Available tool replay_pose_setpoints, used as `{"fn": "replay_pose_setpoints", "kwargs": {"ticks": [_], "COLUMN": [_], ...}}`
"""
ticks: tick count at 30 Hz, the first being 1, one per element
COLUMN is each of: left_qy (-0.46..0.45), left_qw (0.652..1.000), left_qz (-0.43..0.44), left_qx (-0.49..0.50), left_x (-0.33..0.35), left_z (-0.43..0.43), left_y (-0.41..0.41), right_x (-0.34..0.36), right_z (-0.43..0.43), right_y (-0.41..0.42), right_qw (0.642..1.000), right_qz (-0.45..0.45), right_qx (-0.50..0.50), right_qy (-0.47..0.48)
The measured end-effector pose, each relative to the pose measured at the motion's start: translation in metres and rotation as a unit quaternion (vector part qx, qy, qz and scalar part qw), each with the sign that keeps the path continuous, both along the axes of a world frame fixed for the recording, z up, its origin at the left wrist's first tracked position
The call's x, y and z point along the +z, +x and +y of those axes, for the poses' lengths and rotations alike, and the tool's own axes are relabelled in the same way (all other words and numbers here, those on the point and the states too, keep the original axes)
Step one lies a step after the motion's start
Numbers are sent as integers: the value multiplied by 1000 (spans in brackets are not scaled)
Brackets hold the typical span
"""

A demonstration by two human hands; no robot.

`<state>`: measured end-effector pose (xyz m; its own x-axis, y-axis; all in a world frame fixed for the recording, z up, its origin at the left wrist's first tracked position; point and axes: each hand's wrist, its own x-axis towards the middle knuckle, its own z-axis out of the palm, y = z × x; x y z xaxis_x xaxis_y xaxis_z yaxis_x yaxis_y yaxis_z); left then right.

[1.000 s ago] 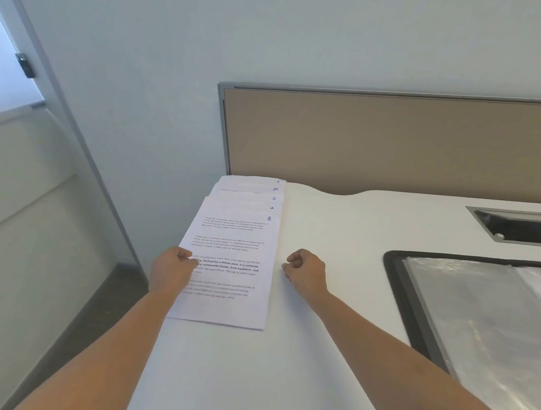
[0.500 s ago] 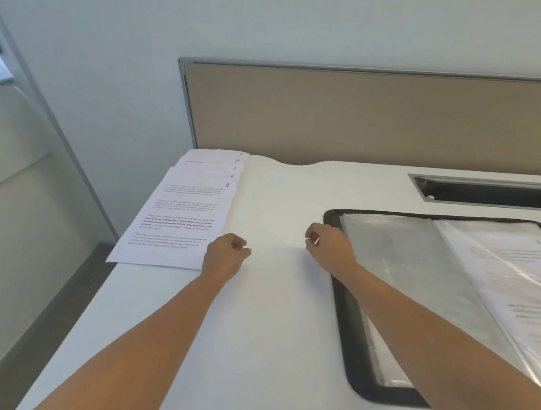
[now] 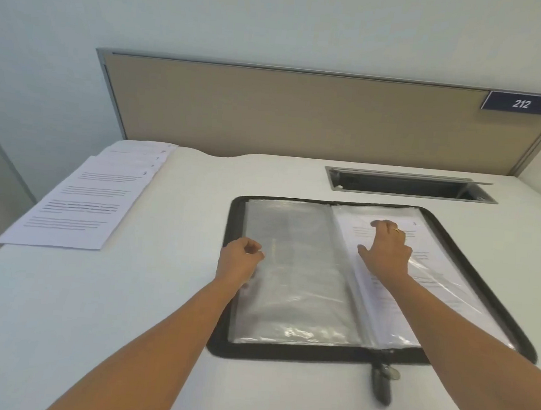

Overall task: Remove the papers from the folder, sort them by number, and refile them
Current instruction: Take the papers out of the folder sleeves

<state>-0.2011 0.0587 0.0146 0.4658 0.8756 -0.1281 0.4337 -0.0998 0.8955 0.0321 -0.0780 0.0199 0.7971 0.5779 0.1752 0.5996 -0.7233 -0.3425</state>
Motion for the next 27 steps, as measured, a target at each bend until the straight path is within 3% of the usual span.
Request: {"fn": "replay_pose_setpoints", "kwargs": {"ticks": [3,6,15,19,27], "left_qy": [-19,-38,-133,-234,-342], "left_qw": [1000,999,990,970,928], "left_qz": [-11,-29,-45,-59,-147], "left_qx": [9,15,-19,-36,14], "left_x": [-1,-1,2,15,40], "left_z": [-35,-65,-125,-142,-139], "left_y": [31,60,125,138,147], "right_x": [-7,-12,4,19,47], "right_z": [-40,-69,-96,-90,-72], "right_y": [31,57,89,82,51], "right_qw": [996,991,980,923,844], "right_qz": [57,123,174,357,467], "right_qx": [-25,-18,98,128,238], "right_qy": [-63,-54,-23,60,111]}}
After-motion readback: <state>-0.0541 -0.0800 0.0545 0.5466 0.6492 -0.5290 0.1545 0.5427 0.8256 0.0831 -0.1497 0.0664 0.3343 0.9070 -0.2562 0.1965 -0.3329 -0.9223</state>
